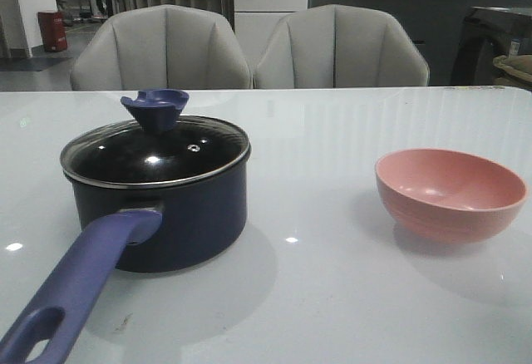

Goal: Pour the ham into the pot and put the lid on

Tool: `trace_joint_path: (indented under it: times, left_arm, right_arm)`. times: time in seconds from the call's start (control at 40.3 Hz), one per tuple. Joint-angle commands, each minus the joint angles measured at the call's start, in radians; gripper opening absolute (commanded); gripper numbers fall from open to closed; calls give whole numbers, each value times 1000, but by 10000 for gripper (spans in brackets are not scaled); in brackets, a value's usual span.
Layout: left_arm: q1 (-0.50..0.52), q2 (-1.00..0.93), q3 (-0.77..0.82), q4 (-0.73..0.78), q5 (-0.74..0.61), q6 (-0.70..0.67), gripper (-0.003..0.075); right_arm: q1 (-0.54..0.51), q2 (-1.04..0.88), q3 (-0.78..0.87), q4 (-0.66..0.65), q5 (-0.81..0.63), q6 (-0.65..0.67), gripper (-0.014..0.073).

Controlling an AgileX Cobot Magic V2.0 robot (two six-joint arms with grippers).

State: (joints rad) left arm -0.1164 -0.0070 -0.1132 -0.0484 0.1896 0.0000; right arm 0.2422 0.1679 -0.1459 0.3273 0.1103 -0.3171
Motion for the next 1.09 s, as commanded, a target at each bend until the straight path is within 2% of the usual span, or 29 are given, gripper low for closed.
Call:
trace_joint_path:
  times: [0.0,0.223,1.067]
  left_arm:
    - [32,-6,29,30,-155,-82,144]
    - [63,-15,149,48,-300,-105,144]
    - [75,-21,151,70,-266,-126,144]
  right_arm:
    - [4,8,-27,5,-71,-6,151]
    - [4,8,-27,5,-71,-6,151]
    - [4,8,-27,5,-71,-6,151]
